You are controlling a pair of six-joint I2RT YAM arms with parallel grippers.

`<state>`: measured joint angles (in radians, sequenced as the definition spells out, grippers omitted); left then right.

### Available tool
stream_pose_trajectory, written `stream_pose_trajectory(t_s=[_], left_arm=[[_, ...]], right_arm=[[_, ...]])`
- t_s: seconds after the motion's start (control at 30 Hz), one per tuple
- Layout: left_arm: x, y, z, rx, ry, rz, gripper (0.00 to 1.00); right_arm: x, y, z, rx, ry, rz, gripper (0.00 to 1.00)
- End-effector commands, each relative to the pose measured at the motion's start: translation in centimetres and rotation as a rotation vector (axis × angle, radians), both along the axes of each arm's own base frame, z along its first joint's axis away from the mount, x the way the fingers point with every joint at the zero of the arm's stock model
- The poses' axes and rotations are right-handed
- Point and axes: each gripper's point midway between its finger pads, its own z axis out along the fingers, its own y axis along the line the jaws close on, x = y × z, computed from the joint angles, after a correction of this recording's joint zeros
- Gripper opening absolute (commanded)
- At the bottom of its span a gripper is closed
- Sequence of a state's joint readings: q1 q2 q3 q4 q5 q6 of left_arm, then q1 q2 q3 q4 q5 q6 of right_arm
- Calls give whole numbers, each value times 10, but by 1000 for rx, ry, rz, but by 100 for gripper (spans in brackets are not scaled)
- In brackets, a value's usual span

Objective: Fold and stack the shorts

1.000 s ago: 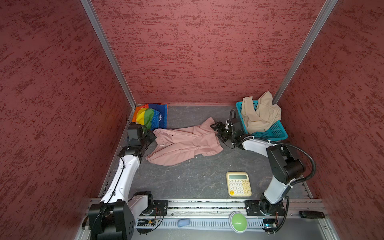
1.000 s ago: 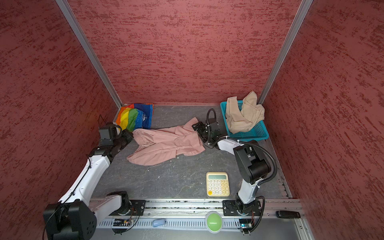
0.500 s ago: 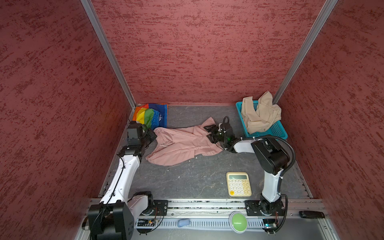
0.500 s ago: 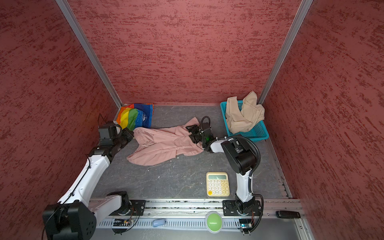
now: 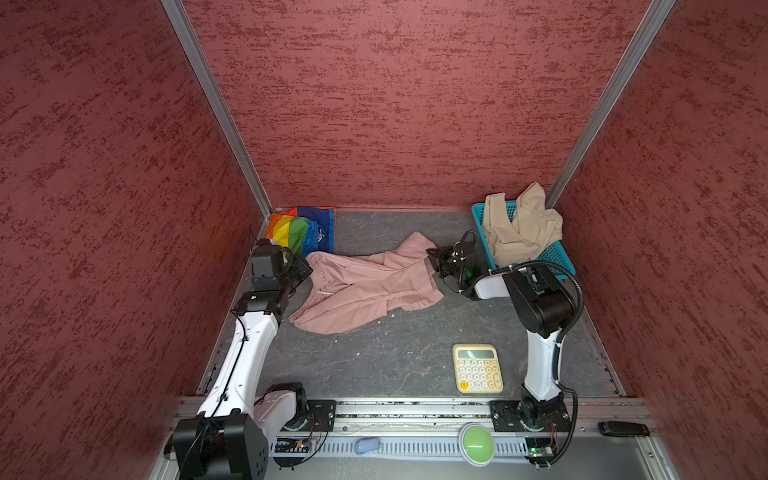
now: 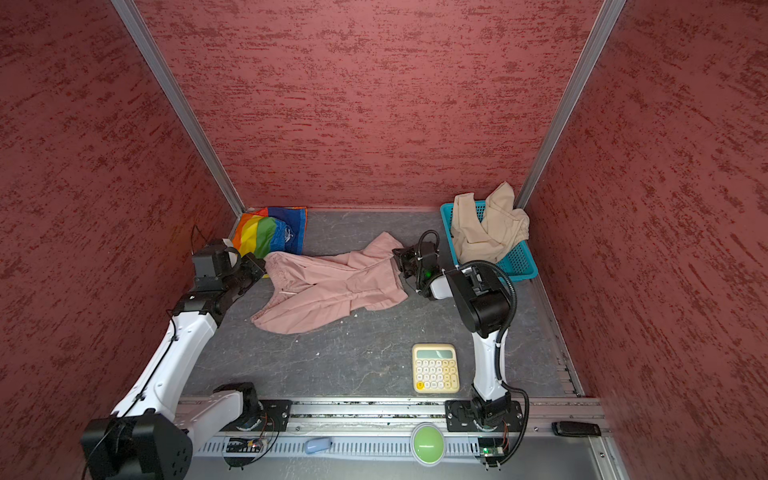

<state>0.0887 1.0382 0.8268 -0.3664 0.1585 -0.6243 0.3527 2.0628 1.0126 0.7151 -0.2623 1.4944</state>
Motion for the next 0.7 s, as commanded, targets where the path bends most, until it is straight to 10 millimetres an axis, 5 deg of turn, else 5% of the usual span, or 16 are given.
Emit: stream_pose_trajectory(t_s=[0.0, 0.2, 0.27, 0.37, 0.47, 0.57, 0.67], left_arm=[[2, -3, 16, -2, -43, -11, 0], [2, -4, 14, -2, -39, -18, 0], [2, -4, 14, -4, -40, -19, 0], [5, -3, 23, 2, -71, -17, 0], [20, -5, 47, -5, -142, -36, 0], [39, -5, 77, -20, -235, -30, 0], [58, 2, 129, -3, -338, -12, 0]], right_arm=[[8, 10, 5, 29, -38, 19, 15], [12, 12, 2, 35, -49, 15, 14], [14, 14, 4, 36, -55, 19, 5], [17, 15, 23, -2, -97, 40, 0], [24, 13, 76, -163, -186, 94, 0], [28, -2, 153, -284, -313, 97, 0], [24, -28, 231, -369, -423, 80, 0]])
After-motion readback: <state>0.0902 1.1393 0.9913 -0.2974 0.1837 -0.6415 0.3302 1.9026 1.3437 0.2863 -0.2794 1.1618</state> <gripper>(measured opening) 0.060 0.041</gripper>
